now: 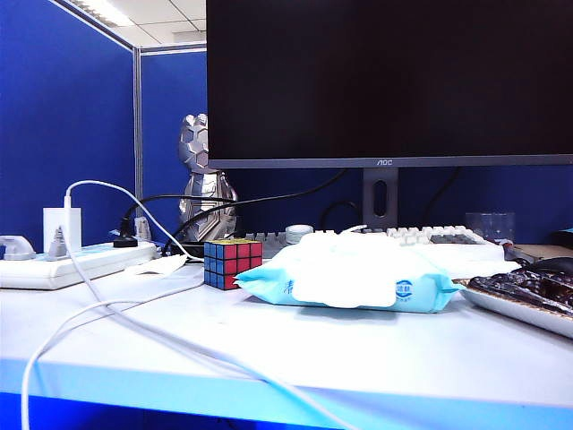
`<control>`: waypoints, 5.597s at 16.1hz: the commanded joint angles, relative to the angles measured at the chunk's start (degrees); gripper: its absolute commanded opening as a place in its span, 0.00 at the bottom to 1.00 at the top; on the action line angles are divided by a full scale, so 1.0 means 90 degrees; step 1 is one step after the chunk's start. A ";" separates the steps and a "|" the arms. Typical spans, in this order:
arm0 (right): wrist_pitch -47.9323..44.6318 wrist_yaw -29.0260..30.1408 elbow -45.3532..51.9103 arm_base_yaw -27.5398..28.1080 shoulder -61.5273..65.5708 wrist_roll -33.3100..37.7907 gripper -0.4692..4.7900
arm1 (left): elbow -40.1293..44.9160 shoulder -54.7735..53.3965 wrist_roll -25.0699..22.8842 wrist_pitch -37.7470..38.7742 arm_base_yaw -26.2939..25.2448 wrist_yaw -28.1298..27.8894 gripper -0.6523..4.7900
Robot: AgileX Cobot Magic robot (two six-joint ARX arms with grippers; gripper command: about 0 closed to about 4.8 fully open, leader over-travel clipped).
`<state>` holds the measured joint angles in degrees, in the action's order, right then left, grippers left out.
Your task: Pull out a wet wipe from the sky blue wet wipes packet and place it on the table.
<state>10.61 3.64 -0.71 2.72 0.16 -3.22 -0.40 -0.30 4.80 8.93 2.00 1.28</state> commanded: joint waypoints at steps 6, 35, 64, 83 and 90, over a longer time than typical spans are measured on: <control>-0.0189 0.0095 -0.0418 -0.0002 0.0000 0.0906 0.09 | 0.0012 0.0022 0.0015 0.0041 -0.0005 0.0002 0.12; -0.1707 0.1564 -0.5552 -0.2628 0.9819 0.0002 0.67 | 0.0012 0.0022 0.0015 0.0046 -0.0005 0.0002 0.12; -0.1078 0.1494 -0.7208 -0.2630 1.1196 -0.0328 0.08 | 0.0012 0.0022 0.0015 0.0044 -0.0005 0.0002 0.12; 0.2727 0.0352 -0.9199 -0.2613 0.9440 -0.0748 0.08 | 0.0012 0.0022 0.0015 0.0044 -0.0005 0.0002 0.12; 0.5574 0.1486 -0.9197 -0.2618 0.9396 -0.0639 0.08 | 0.0012 0.0022 0.0015 0.0044 -0.0005 0.0002 0.12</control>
<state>58.81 15.38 -83.24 -20.84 84.93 -9.04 -0.40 -0.30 4.82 8.95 2.00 1.28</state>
